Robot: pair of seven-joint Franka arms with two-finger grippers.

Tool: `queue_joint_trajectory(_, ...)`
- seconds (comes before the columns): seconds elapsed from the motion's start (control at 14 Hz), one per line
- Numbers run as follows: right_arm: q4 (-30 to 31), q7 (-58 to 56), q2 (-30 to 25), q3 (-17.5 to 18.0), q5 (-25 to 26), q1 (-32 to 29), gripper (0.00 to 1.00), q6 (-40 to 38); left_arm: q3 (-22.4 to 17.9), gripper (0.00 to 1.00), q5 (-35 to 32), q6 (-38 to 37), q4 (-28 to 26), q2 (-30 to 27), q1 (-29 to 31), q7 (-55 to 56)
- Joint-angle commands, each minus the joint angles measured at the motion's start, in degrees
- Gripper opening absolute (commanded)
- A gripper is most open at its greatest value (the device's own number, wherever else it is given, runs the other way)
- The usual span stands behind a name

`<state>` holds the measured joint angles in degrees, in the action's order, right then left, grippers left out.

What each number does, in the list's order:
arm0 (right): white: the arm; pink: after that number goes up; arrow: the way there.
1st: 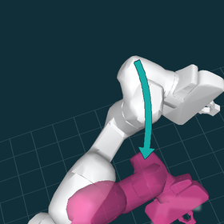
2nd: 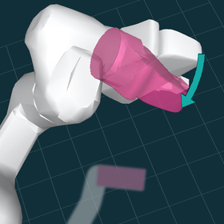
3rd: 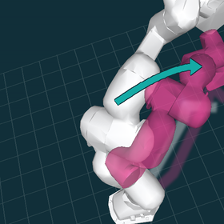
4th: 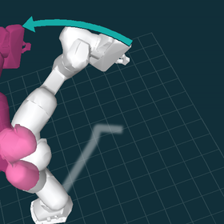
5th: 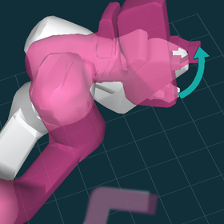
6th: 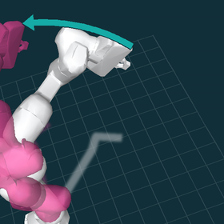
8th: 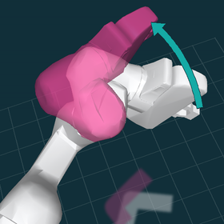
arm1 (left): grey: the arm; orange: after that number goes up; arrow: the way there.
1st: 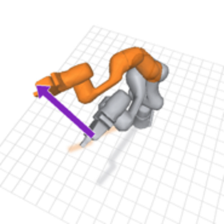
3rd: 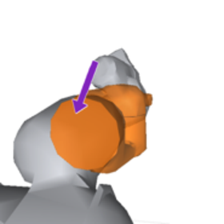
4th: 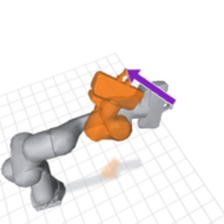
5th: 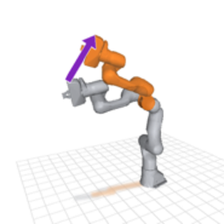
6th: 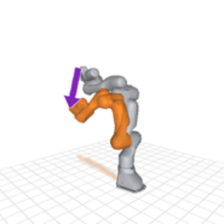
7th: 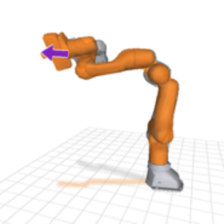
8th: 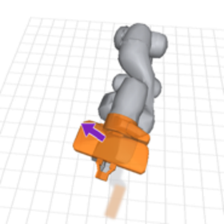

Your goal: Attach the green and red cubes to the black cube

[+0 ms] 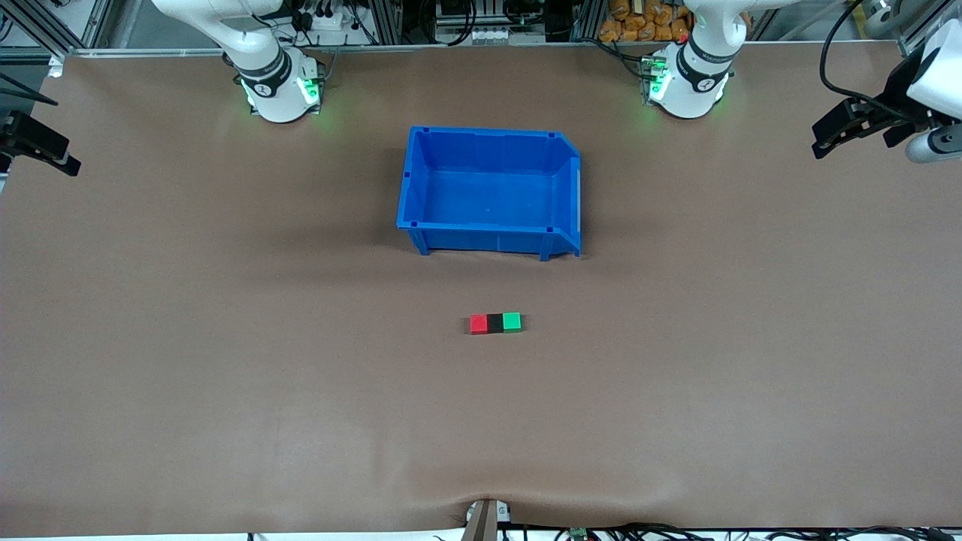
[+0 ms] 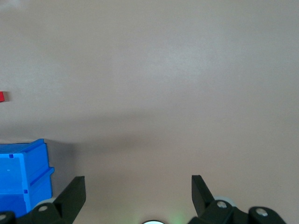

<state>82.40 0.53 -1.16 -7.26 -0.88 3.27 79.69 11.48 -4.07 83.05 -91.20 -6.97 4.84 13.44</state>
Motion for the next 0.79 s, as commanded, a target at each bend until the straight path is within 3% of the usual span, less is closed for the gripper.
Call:
queue_joint_trajectory(0.0, -0.49, -0.35, 0.02, -0.13, 0.09, 0.07, 1.0, -0.59, 0.74, 1.0, -0.15, 0.01, 1.2, -0.23, 1.22, -0.95)
queue_joint_trajectory(0.71, -0.49, -0.35, 0.02, -0.13, 0.09, 0.24, 1.0, -0.59, 0.91, 1.0, 3.19, -2.89, 3.75, -0.06, 0.87, -1.13)
